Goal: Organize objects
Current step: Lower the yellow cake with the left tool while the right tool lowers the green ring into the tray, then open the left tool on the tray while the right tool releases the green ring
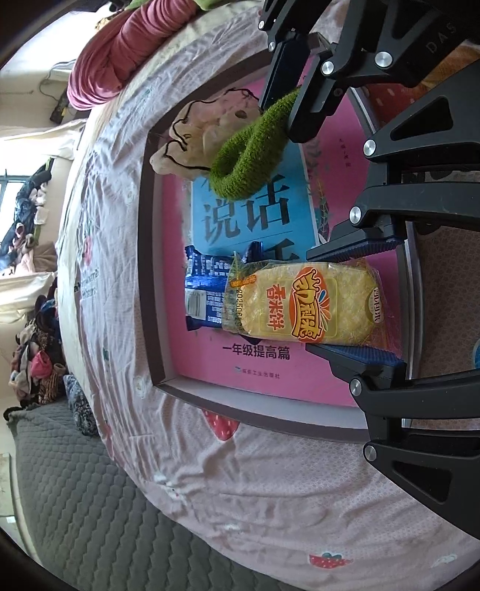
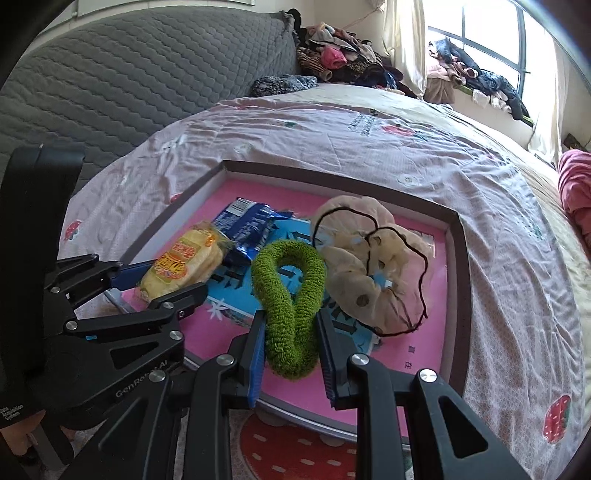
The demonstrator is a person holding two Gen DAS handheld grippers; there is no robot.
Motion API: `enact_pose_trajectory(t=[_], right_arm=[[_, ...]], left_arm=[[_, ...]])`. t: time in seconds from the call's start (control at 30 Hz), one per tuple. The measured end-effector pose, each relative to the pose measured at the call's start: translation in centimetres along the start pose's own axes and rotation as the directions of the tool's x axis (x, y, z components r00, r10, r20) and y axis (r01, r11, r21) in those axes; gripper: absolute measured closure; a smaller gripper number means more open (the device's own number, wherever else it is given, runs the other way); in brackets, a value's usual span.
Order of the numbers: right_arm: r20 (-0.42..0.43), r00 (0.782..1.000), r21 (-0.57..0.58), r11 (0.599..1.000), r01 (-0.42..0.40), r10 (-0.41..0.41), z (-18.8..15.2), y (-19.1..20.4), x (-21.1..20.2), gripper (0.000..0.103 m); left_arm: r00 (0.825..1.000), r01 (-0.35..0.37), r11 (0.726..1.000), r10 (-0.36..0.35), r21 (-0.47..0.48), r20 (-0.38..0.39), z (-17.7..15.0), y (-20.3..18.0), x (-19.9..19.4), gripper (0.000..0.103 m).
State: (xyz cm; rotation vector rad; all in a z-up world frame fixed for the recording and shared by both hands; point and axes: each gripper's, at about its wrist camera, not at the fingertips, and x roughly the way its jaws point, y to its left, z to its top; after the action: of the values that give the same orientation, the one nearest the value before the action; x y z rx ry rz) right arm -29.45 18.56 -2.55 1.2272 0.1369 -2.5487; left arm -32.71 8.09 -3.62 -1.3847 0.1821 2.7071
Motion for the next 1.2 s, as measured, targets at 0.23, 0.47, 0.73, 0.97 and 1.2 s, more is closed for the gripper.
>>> enact_pose_trajectory(t=[0.23,0.47,0.73,0.97,1.2], right_arm=[[-0.048,0.999,0.016,1.000,-0.010,0.011,-0.4,-0.2,1.4,0.077],[-0.074,0.997,0.033,0.999,-0.020,0.023,-0.8,-0.6,1.9,0.074],[-0.090,0.996,0.045,0.999,-0.027,0.031,-0.8,-0.8,2.2,0.072],[-0.086,0.996,0.041,0.999,-0.021,0.024,-0.7,-0.7,1.7,0.064],[-0.082,0.997,0.055,0.998,-0.007,0.011,-0.5,-1.0,1.2,0.052]], left_arm=[[1.000,0.007,1.000,-0.007,-0.002,-0.027,0.0,-0.1,0.5,0.060],[0.999,0.003,1.000,-0.004,-0.002,-0.047,0.1,-0.1,0.8,0.058],[0.998,0.001,1.000,-0.001,-0.007,-0.058,0.2,0.1,0.9,0.054],[0.998,-0.006,1.000,0.005,-0.018,-0.056,0.2,0.6,0.6,0.048],[0.999,-0.008,0.999,0.007,-0.031,-0.047,0.5,1.2,-0.3,0.043]])
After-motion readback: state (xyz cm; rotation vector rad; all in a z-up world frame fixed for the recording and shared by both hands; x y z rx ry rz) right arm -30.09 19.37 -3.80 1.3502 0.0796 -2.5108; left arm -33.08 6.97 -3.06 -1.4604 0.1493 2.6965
